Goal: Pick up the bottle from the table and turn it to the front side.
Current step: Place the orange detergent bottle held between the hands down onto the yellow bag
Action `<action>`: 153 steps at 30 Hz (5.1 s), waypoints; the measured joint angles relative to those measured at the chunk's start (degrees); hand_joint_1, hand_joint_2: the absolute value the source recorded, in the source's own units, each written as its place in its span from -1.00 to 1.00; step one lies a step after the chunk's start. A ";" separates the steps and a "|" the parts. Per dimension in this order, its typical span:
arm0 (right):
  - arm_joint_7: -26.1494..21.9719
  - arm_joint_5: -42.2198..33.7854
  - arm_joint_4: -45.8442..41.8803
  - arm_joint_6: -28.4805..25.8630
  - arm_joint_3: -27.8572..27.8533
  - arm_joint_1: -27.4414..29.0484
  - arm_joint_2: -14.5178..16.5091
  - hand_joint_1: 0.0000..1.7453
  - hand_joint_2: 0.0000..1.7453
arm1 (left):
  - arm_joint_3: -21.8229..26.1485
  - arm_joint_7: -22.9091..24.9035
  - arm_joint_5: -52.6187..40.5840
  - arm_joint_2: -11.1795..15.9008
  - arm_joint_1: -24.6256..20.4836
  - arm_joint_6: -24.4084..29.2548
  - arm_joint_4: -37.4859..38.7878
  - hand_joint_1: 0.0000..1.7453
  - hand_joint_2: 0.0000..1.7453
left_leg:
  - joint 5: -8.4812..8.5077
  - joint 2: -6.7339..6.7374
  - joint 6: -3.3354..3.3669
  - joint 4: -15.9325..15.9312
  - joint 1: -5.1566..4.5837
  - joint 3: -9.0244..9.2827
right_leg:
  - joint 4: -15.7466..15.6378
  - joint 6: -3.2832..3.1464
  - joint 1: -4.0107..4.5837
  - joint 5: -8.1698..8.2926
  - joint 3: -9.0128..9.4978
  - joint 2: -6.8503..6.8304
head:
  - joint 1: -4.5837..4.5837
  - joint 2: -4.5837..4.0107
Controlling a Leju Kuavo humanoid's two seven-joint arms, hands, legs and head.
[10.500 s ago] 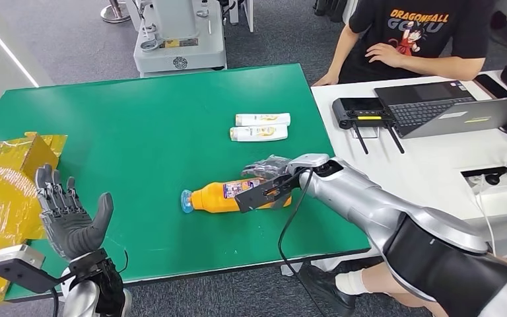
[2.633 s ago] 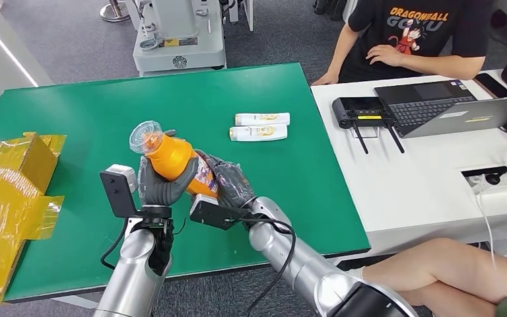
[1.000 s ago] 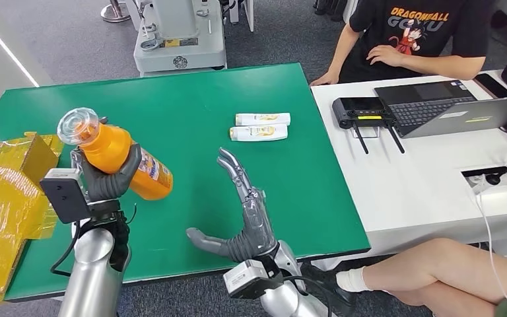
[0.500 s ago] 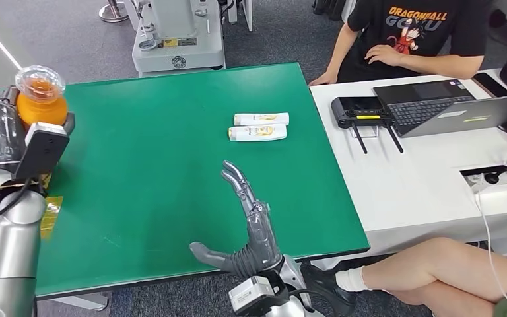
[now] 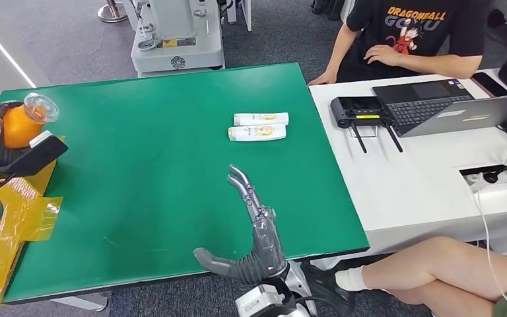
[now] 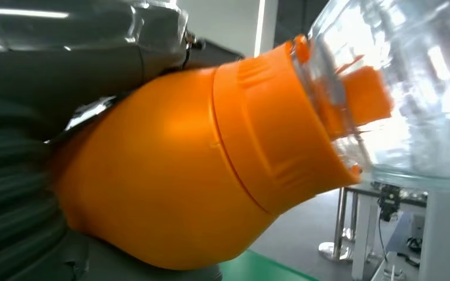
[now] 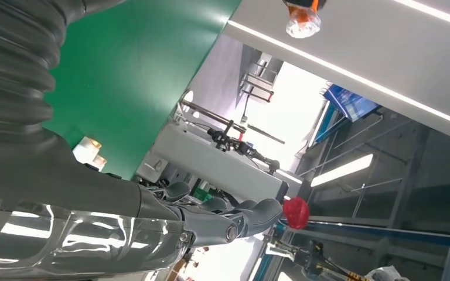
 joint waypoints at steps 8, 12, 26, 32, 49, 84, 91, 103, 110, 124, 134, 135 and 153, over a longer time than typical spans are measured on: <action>-0.15 0.01 -0.09 0.24 -0.07 0.02 0.00 -1.00 1.00 | -2.59 -0.45 -6.76 4.02 3.09 1.98 1.52 1.00 1.00 | -0.02 0.04 -0.03 -0.02 -0.01 -0.03 | 0.00 -0.01 0.00 0.00 -0.01 0.06 | 0.01 0.00; -0.20 -0.06 -0.09 0.36 -0.08 0.05 -0.01 -1.00 1.00 | -4.53 -2.03 -10.80 5.16 5.58 2.03 3.28 1.00 1.00 | -0.02 -0.04 -0.03 -0.02 -0.01 -0.03 | -0.01 0.01 -0.01 -0.02 0.00 -0.03 | 0.01 0.00; -0.94 -0.11 -0.12 1.26 -0.12 0.45 -0.02 -1.00 1.00 | -10.57 -4.14 -18.68 1.16 7.96 6.22 17.06 1.00 1.00 | -0.02 -0.02 -0.03 -0.01 -0.02 -0.03 | -0.02 -0.01 -0.01 0.00 -0.02 -0.04 | 0.02 0.00; -0.94 -0.15 -0.11 1.51 -0.10 0.29 -0.02 -1.00 1.00 | -12.00 -1.30 -22.38 -2.15 5.53 6.02 21.97 1.00 1.00 | -0.01 -0.10 -0.02 0.00 -0.01 -0.03 | -0.02 -0.01 -0.01 0.00 0.00 -0.13 | 0.01 0.00; -1.34 -1.88 0.86 3.19 1.46 -1.09 -0.11 -1.00 1.00 | -12.69 9.14 -27.68 -5.47 -1.96 2.21 28.96 1.00 1.00 | 0.00 -0.10 -0.03 0.00 0.00 -0.03 | 0.00 -0.01 0.00 0.01 0.01 -0.12 | 0.01 0.00; -0.68 -0.96 0.84 3.18 2.14 -1.37 -0.31 -1.00 1.00 | -10.57 10.12 -26.45 -4.09 1.64 5.82 30.70 1.00 1.00 | 0.00 -0.10 -0.04 -0.01 -0.01 -0.03 | 0.00 -0.01 0.00 0.00 0.02 -0.12 | 0.02 0.00; -0.10 -0.10 0.31 2.95 2.14 -1.03 -0.56 -1.00 1.00 | -2.56 -1.99 -19.76 -6.53 5.07 15.68 30.70 1.00 1.00 | 0.00 -0.11 -0.03 0.00 -0.03 -0.02 | -0.02 -0.01 -0.02 0.00 0.03 -0.13 | 0.02 0.00; -0.96 -1.09 0.26 1.49 2.39 -0.75 -1.80 -1.00 1.00 | 6.75 -9.33 -18.28 -9.86 5.96 20.80 30.68 1.00 1.00 | 0.02 -0.13 -0.04 -0.01 -0.04 0.04 | -0.01 -0.01 -0.03 0.01 0.08 -0.17 | 0.01 0.00; -1.17 -1.10 0.48 1.34 2.64 -0.68 -2.15 -1.00 1.00 | 7.90 -10.01 -18.82 -10.38 6.07 21.72 30.68 1.00 1.00 | 0.03 -0.14 -0.04 -0.01 -0.04 0.05 | 0.00 -0.01 -0.03 0.01 0.10 -0.17 | 0.01 0.00; -2.81 -2.47 0.86 2.46 2.64 -0.91 -2.55 -1.00 1.00 | 7.79 1.47 -29.99 -9.18 7.19 19.74 30.68 1.00 1.00 | 0.02 -0.12 -0.04 -0.01 -0.02 0.05 | 0.00 -0.01 -0.01 0.01 0.09 -0.14 | 0.01 0.00; -3.10 -3.13 1.39 2.62 2.64 -1.56 -2.60 -1.00 1.00 | 7.77 3.02 -31.54 -8.72 7.21 18.37 30.68 1.00 1.00 | 0.03 -0.12 -0.05 -0.02 -0.02 0.09 | 0.00 -0.02 -0.01 0.01 0.14 -0.14 | 0.01 0.00; -3.10 -3.13 1.44 2.62 2.64 -1.60 -2.60 -1.00 1.00 | 7.77 3.02 -31.54 -8.72 7.21 18.37 30.68 1.00 1.00 | 0.03 -0.13 -0.05 -0.02 -0.02 0.10 | 0.00 -0.02 -0.01 0.01 0.15 -0.14 | 0.01 0.00; -3.12 -3.39 1.60 2.96 2.66 -2.05 -2.60 -1.00 1.00 | 7.77 4.48 -33.28 -8.93 6.86 17.43 30.68 -1.00 1.00 | 0.03 -0.12 -0.05 -0.02 -0.03 0.19 | 0.00 -0.02 -0.01 0.01 0.24 -0.15 | 0.02 0.00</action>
